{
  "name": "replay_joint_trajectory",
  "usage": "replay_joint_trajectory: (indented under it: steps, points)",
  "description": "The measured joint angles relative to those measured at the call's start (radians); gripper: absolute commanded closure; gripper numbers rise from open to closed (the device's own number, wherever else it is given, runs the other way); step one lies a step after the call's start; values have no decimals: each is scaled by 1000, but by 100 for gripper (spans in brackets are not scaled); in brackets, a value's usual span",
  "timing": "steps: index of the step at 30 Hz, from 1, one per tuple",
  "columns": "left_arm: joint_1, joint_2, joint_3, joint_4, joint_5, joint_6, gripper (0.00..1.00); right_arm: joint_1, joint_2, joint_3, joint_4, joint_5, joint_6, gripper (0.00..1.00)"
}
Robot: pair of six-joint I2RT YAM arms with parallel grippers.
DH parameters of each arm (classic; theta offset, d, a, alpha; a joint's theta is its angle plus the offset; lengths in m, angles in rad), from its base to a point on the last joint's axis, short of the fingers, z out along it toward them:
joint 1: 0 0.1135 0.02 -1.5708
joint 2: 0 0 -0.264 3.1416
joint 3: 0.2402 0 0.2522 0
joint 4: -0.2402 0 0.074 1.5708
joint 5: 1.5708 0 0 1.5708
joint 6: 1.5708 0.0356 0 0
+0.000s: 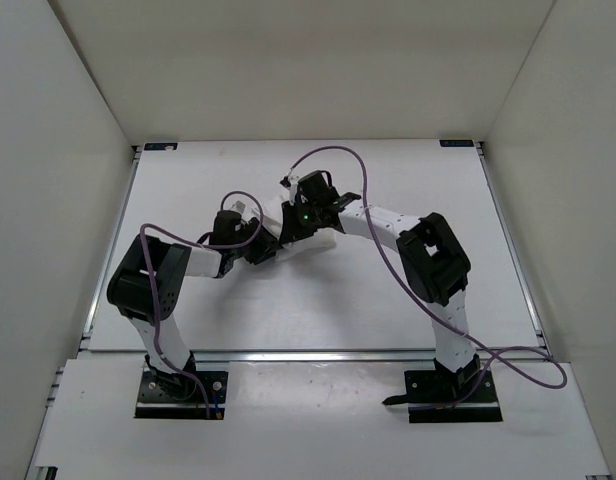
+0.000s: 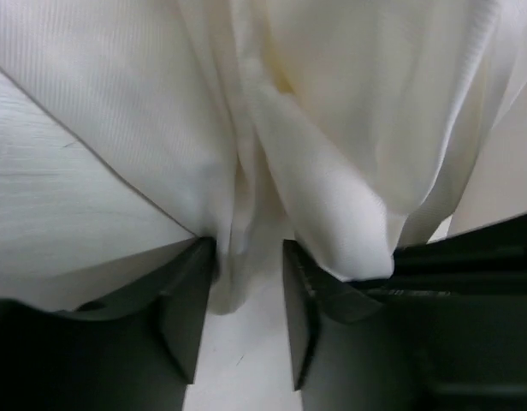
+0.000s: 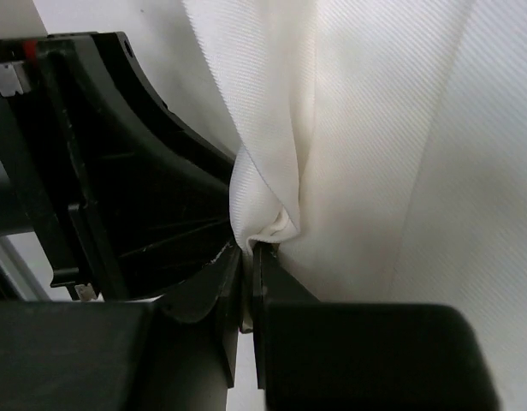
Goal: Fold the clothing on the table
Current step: Fold the skirt
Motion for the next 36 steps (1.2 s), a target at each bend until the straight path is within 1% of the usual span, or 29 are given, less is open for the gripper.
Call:
replay_joint_trajectory:
  steps: [1,3,4,7,8,11,14,15,16,17,18,21,22,23,25,27,29,32,33,34,35,36]
  points:
    - [3,-8,-6,2,4,5,43,-4,10,15,-7,-15,3,97]
    - [23,-19,-18,8,29,6,40,-13,21,47,-11,-43,12,85]
    - [33,-22,-23,13,49,8,38,-18,29,63,-11,-55,16,75]
    - [58,-46,-46,8,82,14,36,-20,35,81,-12,-82,18,62]
    - [66,-63,-62,3,91,15,36,-19,35,84,-12,-93,19,59]
    - [89,-137,-122,-33,103,14,33,-20,26,87,-11,-118,23,55]
    - [116,-229,-175,-84,102,15,31,-29,-29,62,-1,-143,38,52]
    - [125,-274,-195,-103,100,15,31,-37,-64,43,13,-155,44,55]
    - [133,-318,-210,-119,99,16,32,-45,-96,25,30,-166,48,61]
    - [141,-357,-221,-132,94,21,31,-56,-129,2,61,-186,58,77]
    - [150,-406,-232,-151,90,24,31,-72,-162,-20,95,-209,66,99]
    - [170,-529,-245,-207,79,41,30,-138,-200,-59,227,-309,121,100]
    - [175,-570,-245,-230,73,47,28,-160,-189,-64,265,-339,140,99]
    - [184,-642,-247,-264,68,57,28,-193,-156,-66,317,-382,171,99]
    - [198,-730,-246,-332,54,86,27,-225,-106,-93,389,-422,227,100]
    - [215,-811,-240,-406,47,118,27,-234,-76,-158,436,-420,268,100]
    - [227,-859,-224,-465,51,155,25,-224,-74,-251,452,-391,292,100]
    - [235,-891,-207,-539,73,206,22,-180,-124,-410,500,-311,315,99]
    - [235,-898,-207,-562,77,218,12,-171,-147,-445,502,-294,320,100]
    - [233,-907,-207,-587,80,231,8,-157,-180,-489,521,-272,325,100]
    - [231,-916,-207,-609,84,244,1,-145,-219,-528,535,-257,328,99]
    - [227,-928,-207,-631,90,253,2,-136,-263,-564,553,-242,332,100]
